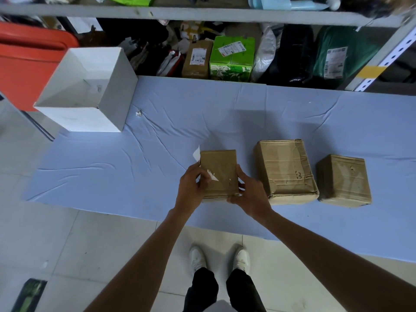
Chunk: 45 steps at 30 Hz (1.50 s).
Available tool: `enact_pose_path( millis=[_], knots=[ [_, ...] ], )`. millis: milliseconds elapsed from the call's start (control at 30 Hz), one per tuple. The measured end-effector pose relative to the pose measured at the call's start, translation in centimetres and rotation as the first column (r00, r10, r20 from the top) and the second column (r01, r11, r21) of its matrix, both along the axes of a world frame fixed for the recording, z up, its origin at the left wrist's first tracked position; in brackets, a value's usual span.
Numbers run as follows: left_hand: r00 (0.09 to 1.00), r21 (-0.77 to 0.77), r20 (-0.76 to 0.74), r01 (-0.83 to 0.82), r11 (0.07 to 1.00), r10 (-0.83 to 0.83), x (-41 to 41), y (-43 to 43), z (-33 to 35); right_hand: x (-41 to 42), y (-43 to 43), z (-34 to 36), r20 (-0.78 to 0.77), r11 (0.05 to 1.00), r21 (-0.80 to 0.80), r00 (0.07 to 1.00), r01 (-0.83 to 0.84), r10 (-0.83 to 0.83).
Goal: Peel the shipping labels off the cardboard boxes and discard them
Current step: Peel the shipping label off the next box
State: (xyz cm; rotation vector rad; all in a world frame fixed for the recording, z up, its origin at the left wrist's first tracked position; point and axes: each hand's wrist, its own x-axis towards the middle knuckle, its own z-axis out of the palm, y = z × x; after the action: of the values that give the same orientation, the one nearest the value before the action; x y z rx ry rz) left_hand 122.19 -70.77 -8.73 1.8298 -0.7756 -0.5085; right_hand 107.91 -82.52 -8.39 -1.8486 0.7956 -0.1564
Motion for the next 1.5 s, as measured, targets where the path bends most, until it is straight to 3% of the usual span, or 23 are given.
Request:
enact_pose_path(
  millis=[200, 400, 667, 933, 1067, 1367, 1500],
  knots=[
    [0.993, 0.006, -0.114, -0.038, 0.999, 0.039, -0.1, 0.4, -0.6, -0.2, 0.3, 0.2, 0.023, 0.999, 0.015, 0.999, 0.034, -0.034],
    [0.999, -0.064, -0.016, -0.039, 0.997, 0.038, -0.7, 0.7, -0.4, -0.6, 0.9, 0.4, 0.043, 0.994, 0.057, 0.995, 0.088, -0.091],
    [0.999, -0.082, -0.015, -0.04, 0.996, 0.038, -1.1, 0.6, -0.4, -0.7, 1.4, 0.3, 0.06, 0.989, 0.044, 0.988, 0.141, -0.144],
    [0.995, -0.01, 0.095, 0.017, 1.0, -0.016, -0.3, 0.4, -0.6, -0.7, 1.4, 0.3, 0.049, 0.99, 0.035, 0.99, 0.134, -0.136],
    [0.974, 0.073, 0.22, 0.038, 0.997, -0.054, 0.4, -0.1, -0.1, -0.7, 1.4, 0.3, 0.038, 0.993, 0.002, 0.992, 0.117, -0.117],
    [0.971, 0.235, 0.22, 0.04, 0.971, -0.093, 1.1, -1.0, 1.4, -1.0, 1.7, 0.2, 0.013, 0.99, -0.054, 0.991, 0.131, -0.13],
    [0.962, 0.226, 0.253, 0.042, 0.973, -0.1, 0.9, -1.0, 1.3, -1.1, 1.9, 0.2, 0.012, 0.988, -0.058, 0.99, 0.143, -0.143]
  ],
)
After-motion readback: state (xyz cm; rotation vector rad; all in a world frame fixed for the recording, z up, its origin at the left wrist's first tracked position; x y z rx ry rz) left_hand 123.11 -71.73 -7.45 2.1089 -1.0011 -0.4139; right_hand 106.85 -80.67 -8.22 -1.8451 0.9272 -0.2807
